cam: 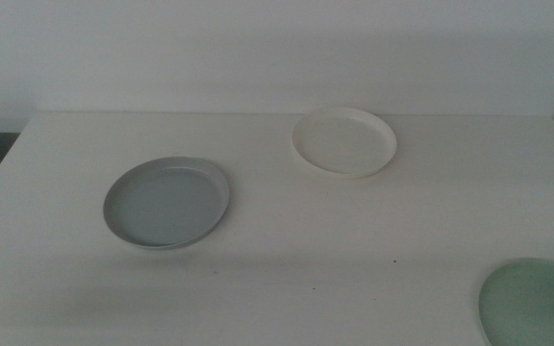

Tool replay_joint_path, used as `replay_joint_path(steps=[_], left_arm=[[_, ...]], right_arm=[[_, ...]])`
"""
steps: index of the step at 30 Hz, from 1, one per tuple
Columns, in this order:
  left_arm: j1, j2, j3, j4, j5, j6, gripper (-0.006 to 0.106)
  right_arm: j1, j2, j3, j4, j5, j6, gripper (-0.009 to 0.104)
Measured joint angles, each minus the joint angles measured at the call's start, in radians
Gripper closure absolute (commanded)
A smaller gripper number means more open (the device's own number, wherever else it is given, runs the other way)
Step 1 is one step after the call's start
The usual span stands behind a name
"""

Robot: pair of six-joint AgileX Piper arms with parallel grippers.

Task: Stack the three bowls on top of each other.

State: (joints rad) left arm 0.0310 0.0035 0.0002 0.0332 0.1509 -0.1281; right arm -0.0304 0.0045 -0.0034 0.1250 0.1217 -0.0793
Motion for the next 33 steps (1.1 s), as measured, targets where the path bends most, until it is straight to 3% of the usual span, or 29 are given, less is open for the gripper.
replay_joint_path(steps=[19,27,33], left_arm=[[0.000,0.000,0.000,0.004,0.000,0.000,0.007],[0.000,0.000,0.000,0.004,0.000,0.000,0.007],[0.000,0.000,0.000,0.004,0.000,0.000,0.007]], right_arm=[[0.000,0.000,-0.014,-0.008,0.082,0.004,0.003],[0.000,0.221,-0.367,-0.008,0.430,0.004,0.003],[0.000,0.507,-0.745,0.004,0.889,0.004,0.003]])
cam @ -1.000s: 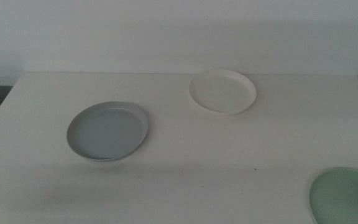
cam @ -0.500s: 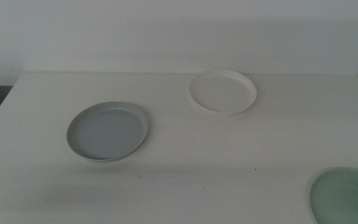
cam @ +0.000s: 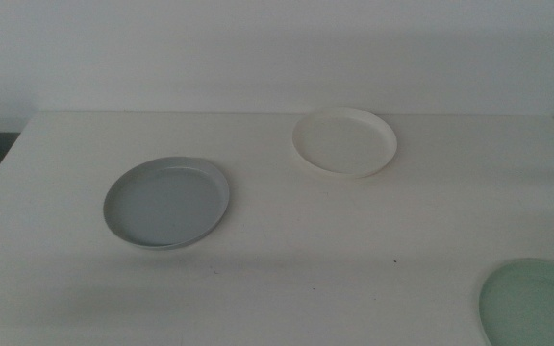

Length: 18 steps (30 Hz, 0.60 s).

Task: Stack the three bowls on top of each other.

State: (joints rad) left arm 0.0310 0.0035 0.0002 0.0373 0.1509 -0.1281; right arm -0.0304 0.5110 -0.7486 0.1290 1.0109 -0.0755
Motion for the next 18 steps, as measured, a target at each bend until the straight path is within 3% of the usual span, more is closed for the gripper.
replay_joint_path(steps=[3,10,12,16,18], left_arm=[[0.000,0.000,0.000,0.000,0.000,0.000,0.007],[0.000,0.000,0.000,0.000,0.000,0.000,0.007],[0.000,0.000,0.000,0.000,0.000,0.000,0.007],[0.000,0.000,0.000,0.000,0.000,0.000,0.007],[0.000,0.000,0.000,0.000,0.000,0.000,0.007]], right_arm=[[0.000,0.137,-0.184,0.004,0.159,0.000,0.003],[0.000,0.328,-0.449,-0.006,0.199,0.075,0.003],[0.000,0.349,-0.470,-0.043,0.199,0.075,0.003],[-0.016,0.368,-0.471,-0.206,0.206,0.081,0.003],[-0.047,0.377,-0.457,-0.239,0.208,0.070,0.003]])
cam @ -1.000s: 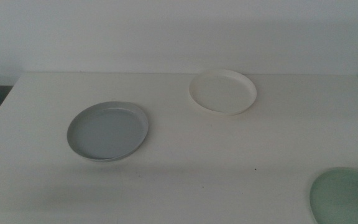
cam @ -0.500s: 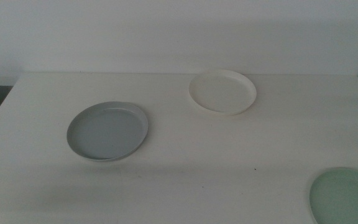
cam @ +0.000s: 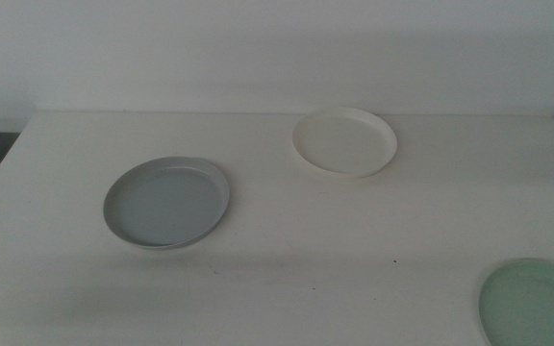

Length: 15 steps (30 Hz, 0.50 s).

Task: Stack the three bowls on top of each other.

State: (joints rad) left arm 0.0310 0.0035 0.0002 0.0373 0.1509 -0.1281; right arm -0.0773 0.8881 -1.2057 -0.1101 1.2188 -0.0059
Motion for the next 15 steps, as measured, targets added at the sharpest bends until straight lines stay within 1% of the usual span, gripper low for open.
replay_joint_path(steps=[4,7,12,15], left_arm=[[0.000,0.000,0.000,0.000,0.000,0.000,0.007],[0.000,0.000,0.000,0.000,0.000,0.000,0.007],[0.000,0.000,0.000,0.000,0.000,0.002,0.007],[0.000,0.000,0.000,0.000,0.000,0.002,0.007]], right_arm=[[-0.106,0.042,0.045,-0.003,0.004,-0.025,0.003],[-0.164,0.082,0.095,0.007,0.004,-0.038,0.003],[-0.226,0.140,0.169,0.023,0.003,-0.090,0.003],[-0.249,0.180,0.222,0.053,-0.043,-0.102,0.003]])
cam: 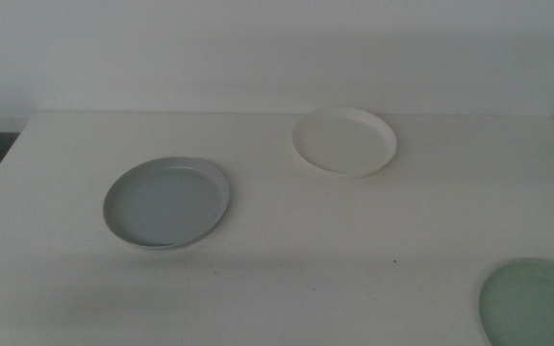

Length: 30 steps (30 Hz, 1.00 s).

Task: Stack the three bowls on top of each other.

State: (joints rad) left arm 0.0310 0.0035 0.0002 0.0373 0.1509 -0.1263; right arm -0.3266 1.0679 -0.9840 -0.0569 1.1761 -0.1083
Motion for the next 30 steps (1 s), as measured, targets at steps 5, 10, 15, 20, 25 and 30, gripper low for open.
replay_joint_path(steps=[5,10,15,20,25,30], left_arm=[[0.000,0.000,0.000,0.000,0.000,0.000,0.007],[0.000,0.000,0.000,0.000,0.000,0.000,0.007],[0.000,0.000,0.000,0.000,0.000,0.000,0.007],[0.000,0.000,0.000,0.000,0.000,0.000,0.007],[0.000,0.000,0.000,0.000,0.000,0.010,0.007],[0.000,0.000,0.000,0.000,0.000,0.017,0.007]], right_arm=[[-0.002,0.032,0.140,0.038,-0.301,-0.013,0.007],[-0.002,0.078,0.265,0.036,-0.393,-0.033,0.030],[-0.004,0.194,0.287,-0.002,-0.402,-0.039,0.040],[-0.004,0.334,0.239,-0.015,-0.405,-0.029,0.040],[-0.004,0.499,0.170,-0.009,-0.363,-0.029,0.040],[-0.004,0.637,0.126,-0.007,-0.325,-0.029,0.042]])
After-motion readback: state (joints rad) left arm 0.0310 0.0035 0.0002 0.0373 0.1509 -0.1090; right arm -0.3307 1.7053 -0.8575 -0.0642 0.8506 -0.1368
